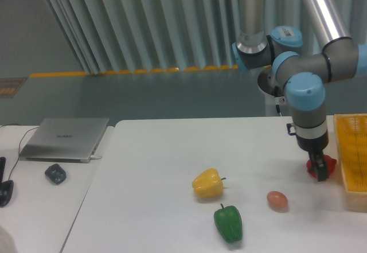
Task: Place the red peppers in a basket
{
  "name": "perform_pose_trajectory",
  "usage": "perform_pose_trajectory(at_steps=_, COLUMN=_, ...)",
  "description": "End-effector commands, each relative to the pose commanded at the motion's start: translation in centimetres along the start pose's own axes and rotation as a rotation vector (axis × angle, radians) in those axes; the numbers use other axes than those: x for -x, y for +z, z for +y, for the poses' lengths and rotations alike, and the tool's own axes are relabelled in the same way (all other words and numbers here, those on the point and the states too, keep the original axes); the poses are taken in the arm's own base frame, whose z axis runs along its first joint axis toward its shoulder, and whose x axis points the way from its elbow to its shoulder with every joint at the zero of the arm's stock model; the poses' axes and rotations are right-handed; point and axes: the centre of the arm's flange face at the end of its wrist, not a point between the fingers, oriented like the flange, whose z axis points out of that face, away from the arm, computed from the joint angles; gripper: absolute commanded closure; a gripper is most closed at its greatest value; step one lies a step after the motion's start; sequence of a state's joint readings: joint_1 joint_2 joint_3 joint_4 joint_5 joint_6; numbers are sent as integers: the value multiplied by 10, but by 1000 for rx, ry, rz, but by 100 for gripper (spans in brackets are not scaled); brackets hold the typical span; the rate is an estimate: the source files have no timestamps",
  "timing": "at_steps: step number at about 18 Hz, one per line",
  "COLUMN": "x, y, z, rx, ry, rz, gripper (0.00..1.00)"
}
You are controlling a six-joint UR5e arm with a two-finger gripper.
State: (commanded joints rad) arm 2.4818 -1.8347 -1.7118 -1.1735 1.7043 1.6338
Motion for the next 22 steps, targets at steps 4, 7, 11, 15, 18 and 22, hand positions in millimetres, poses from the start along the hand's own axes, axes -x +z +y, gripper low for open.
perform_pose_trajectory(at_steps=4, x=-11, y=27, z=9, rx=-3, ry=-74, rz=61, gripper=0)
perform_pose_trajectory(at_steps=7, x=-11, y=28, z=8, rx=-3, ry=-136, rz=65, gripper=0)
perform_pose_trajectory(at_steps=11, x=-12, y=34, z=13, rx=-128, ry=-192, rz=108, gripper=0)
perform_pose_trajectory(at_steps=15, x=6, y=-16, z=25, rx=-177, ry=-211, rz=120, gripper=0)
perform_pose_trajectory(at_steps=18, x=8, y=-24, z=28, rx=-178, ry=-200, rz=140, gripper=0)
perform_pose_trajectory(at_steps=22, x=5, y=-18, z=27, rx=-194, ry=-205, rz=156, gripper=0)
